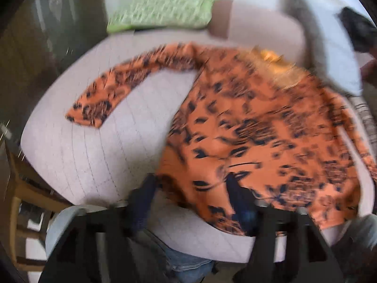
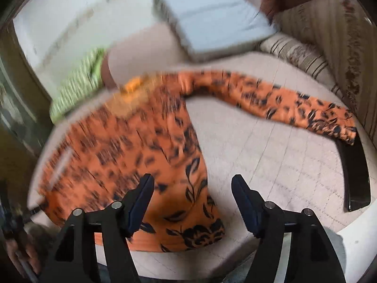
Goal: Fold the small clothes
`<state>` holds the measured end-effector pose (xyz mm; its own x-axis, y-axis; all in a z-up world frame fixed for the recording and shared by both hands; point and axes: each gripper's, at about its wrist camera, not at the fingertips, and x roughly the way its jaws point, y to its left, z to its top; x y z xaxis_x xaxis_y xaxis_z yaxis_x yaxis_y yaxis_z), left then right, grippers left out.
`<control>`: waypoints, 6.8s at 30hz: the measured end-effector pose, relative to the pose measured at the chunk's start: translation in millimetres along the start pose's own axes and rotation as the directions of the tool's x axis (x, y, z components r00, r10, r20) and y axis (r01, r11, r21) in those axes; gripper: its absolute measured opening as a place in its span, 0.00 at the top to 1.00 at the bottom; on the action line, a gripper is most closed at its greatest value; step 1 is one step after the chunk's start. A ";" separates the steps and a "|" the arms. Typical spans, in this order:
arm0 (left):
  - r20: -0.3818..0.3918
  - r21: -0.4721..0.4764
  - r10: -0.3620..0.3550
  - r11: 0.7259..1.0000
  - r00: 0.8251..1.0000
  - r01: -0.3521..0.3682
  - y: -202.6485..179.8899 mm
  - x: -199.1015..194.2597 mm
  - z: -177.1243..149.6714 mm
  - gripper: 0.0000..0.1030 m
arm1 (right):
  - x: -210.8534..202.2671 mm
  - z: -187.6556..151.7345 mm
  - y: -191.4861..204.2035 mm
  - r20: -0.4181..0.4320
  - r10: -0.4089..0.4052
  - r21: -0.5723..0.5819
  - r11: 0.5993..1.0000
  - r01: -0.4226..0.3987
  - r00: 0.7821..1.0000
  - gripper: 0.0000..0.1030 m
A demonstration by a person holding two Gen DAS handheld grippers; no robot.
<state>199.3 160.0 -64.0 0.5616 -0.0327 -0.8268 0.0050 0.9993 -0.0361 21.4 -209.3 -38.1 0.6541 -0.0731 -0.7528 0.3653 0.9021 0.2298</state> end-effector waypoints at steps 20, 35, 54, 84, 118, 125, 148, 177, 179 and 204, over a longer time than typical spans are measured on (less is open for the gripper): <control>-0.015 0.238 -0.346 0.910 0.938 0.340 -161.9 -25.4 12.2 0.35 | 62.0 40.0 -187.6 -0.090 -0.176 0.794 0.582 0.177 0.980 0.39; -0.067 0.175 -0.371 0.910 0.926 0.377 -175.6 48.4 29.6 0.35 | 94.0 69.1 -207.2 -0.093 -0.399 0.757 0.567 0.325 0.912 0.94; 0.049 -0.233 -0.364 0.901 0.930 0.365 -14.3 82.0 77.2 0.35 | 64.8 93.9 197.7 0.154 0.241 -0.534 0.836 -0.124 0.958 0.95; -0.193 -0.295 -0.359 0.909 0.913 0.295 -22.6 155.5 66.4 0.96 | 167.7 113.4 103.2 -0.152 0.110 -0.046 0.992 -0.118 0.982 0.50; -0.214 -0.348 -0.365 0.895 0.906 0.278 17.0 145.6 33.3 0.89 | 239.3 163.8 91.6 -0.220 0.058 -0.037 0.997 -0.068 0.974 0.50; -0.205 -0.362 -0.348 0.895 0.915 0.260 18.7 148.0 31.5 0.89 | 246.0 135.7 107.9 -0.243 -0.036 -0.281 0.959 -0.034 0.969 0.63; -0.224 -0.254 -0.387 0.909 0.894 0.330 -15.2 148.8 28.0 0.95 | 237.5 142.2 34.7 -0.150 -0.137 -0.297 0.951 0.088 0.979 0.87; 0.096 -0.808 -0.054 0.578 0.994 0.110 208.6 86.3 44.3 0.42 | 75.8 65.7 262.5 -0.094 0.400 -0.265 0.873 -0.410 0.912 0.27; 0.066 -0.853 -0.050 0.515 0.997 0.083 224.0 95.1 29.7 0.43 | 88.1 54.3 279.3 -0.168 0.402 -0.275 0.858 -0.434 0.900 0.27; 0.525 -0.205 -0.189 0.918 0.830 0.339 124.9 -27.6 105.9 0.93 | 120.5 70.2 292.8 -0.277 0.453 -0.196 0.836 -0.512 0.847 0.29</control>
<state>272.1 287.4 13.8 0.8996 -0.2077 -0.3841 0.0253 0.9030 -0.4290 253.7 16.1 -18.3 0.5360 0.4647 -0.7048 -0.1592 0.8755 0.4561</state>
